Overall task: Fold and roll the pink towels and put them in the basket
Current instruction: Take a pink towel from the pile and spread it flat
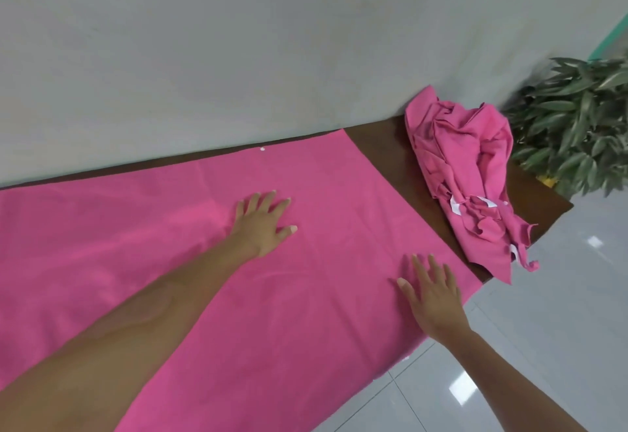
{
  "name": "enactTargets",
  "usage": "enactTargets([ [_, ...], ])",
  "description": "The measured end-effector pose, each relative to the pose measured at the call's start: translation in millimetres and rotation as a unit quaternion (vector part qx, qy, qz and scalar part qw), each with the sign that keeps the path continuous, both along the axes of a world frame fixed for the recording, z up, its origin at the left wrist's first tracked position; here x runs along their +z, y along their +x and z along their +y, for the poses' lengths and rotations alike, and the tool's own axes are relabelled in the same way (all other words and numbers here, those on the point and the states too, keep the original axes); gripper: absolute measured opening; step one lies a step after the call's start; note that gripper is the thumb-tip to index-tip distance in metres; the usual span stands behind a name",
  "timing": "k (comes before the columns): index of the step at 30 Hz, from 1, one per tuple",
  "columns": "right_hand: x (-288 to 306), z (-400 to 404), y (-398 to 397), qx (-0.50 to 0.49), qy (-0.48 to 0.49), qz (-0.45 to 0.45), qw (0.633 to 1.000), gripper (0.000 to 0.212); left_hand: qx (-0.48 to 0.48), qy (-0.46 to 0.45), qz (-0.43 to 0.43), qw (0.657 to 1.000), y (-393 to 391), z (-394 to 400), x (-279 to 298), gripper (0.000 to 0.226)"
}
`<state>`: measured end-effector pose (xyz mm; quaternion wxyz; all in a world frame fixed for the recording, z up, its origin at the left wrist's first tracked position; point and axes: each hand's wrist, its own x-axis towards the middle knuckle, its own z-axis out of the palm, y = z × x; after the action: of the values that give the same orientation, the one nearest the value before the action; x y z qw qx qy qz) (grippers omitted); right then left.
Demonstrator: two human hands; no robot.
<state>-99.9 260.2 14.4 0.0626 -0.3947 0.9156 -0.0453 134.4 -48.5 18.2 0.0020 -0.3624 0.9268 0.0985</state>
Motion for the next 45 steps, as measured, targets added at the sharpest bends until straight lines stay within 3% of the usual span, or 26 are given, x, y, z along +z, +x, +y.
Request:
enactTargets([
  [13,-20.7,-19.5,-19.7,-0.028,-0.006,-0.007,1.000,0.078,0.020,-0.015,-0.030,0.999,-28.6,-46.2,-18.8,0.078],
  [17,-8.3,-14.0,-29.6,-0.019,-0.065,-0.027,0.997,0.079,0.032,-0.009,-0.014,0.999,-46.2,-43.4,-8.4,0.078],
  [22,1.0,2.6,-85.9,0.035,-0.066,0.024,0.997,0.073,-0.042,-0.014,0.009,0.999,-111.4,-29.0,14.9,0.070],
  [26,4.8,15.1,-151.4,0.078,-0.013,0.007,0.997,0.087,-0.142,0.002,0.012,0.990,-184.9,-1.0,24.8,0.055],
  [29,2.9,33.1,-192.0,0.121,0.012,-0.007,0.993,0.080,-0.204,0.031,0.022,0.978,-242.2,24.0,28.9,0.048],
  [38,10.4,73.3,-277.7,0.127,0.026,0.019,0.991,0.071,-0.246,0.010,-0.055,0.968,-344.4,46.3,29.6,0.047],
  [42,15.4,64.2,-269.0,0.134,-0.048,0.041,0.989,0.043,-0.240,-0.021,-0.085,0.967,-359.6,41.8,31.7,0.050],
  [45,9.7,53.2,-246.4,0.127,-0.133,0.028,0.983,0.024,-0.258,-0.045,-0.097,0.960,-367.7,38.4,34.7,0.039],
])
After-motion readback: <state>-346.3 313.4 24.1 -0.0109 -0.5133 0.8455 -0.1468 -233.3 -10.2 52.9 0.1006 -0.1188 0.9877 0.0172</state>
